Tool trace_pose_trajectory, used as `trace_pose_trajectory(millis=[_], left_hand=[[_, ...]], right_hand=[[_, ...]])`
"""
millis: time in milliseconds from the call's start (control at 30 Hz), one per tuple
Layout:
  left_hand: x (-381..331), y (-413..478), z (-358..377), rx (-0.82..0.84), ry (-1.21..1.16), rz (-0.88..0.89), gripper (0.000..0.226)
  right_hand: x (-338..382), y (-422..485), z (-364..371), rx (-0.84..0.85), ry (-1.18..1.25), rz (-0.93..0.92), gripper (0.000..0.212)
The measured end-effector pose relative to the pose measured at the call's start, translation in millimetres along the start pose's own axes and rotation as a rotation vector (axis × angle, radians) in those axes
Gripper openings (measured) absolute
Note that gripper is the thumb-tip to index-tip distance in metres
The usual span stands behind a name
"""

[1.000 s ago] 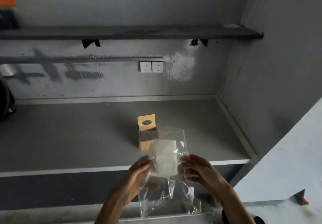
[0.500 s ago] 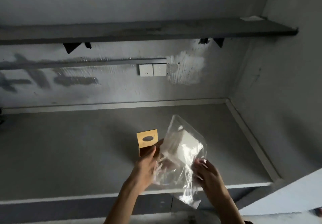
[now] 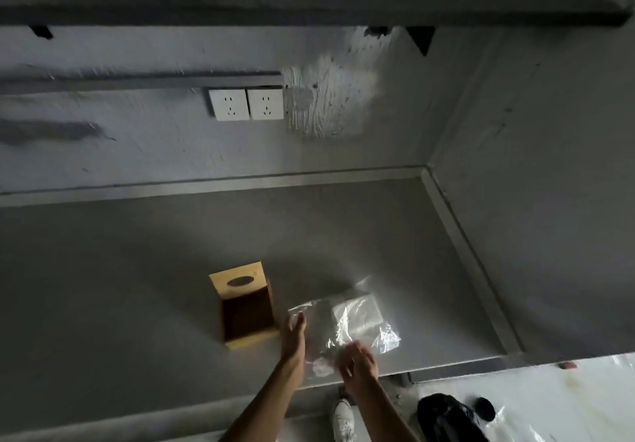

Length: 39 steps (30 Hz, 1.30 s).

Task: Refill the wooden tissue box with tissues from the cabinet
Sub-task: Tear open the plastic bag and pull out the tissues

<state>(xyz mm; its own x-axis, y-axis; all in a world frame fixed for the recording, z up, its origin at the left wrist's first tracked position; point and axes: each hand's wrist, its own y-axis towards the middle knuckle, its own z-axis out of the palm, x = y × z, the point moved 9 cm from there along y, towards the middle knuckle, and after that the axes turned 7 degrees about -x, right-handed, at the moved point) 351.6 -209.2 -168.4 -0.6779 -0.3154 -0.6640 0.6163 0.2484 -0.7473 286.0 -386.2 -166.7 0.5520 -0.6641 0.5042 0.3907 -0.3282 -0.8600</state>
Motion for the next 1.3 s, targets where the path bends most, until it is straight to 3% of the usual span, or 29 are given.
trace_pose_trajectory(millis=[167, 300, 467, 567, 633, 667, 767, 867, 1000, 1167, 1233, 1300], left_hand=[[-8, -22, 7, -0.089, 0.054, -0.042, 0.034], [-22, -5, 19, -0.006, -0.074, 0.017, 0.036], [6, -16, -8, -0.127, -0.156, 0.006, 0.043], [42, -20, -21, -0.195, -0.132, -0.077, 0.034], [61, -25, -16, -0.145, -0.122, -0.157, 0.027], [66, -30, -12, -0.118, -0.130, -0.184, 0.029], [70, -39, 3, -0.003, -0.228, -0.188, 0.041], [66, -47, 15, 0.059, -0.327, -0.230, 0.039], [58, -45, 20, 0.035, -0.390, -0.225, 0.040], [53, -46, 22, 0.047, -0.434, -0.192, 0.041], [55, -44, 19, 0.031, -0.452, -0.195, 0.041], [57, -42, 16, 0.023, -0.450, -0.189, 0.041]], right_hand=[[8, 9, 6, 0.130, -0.086, 0.044, 0.021], [21, 10, 21, 0.331, -0.138, 0.113, 0.025], [18, 6, -20, 0.282, -0.433, 0.221, 0.035], [31, -4, -26, 0.219, -0.535, 0.173, 0.030], [46, -10, -19, 0.209, -0.692, -0.026, 0.023], [60, -14, -14, 0.176, -0.833, -0.249, 0.019], [91, -49, 20, 0.105, -1.358, -1.162, 0.008], [81, -84, 46, 0.232, -1.486, -1.656, 0.039], [88, -100, 55, 0.211, -1.392, -1.895, 0.064], [85, -103, 66, 0.225, -1.473, -1.942, 0.097], [90, -98, 77, 0.211, -1.533, -1.838, 0.099], [97, -95, 89, 0.195, -1.561, -1.794, 0.082]])
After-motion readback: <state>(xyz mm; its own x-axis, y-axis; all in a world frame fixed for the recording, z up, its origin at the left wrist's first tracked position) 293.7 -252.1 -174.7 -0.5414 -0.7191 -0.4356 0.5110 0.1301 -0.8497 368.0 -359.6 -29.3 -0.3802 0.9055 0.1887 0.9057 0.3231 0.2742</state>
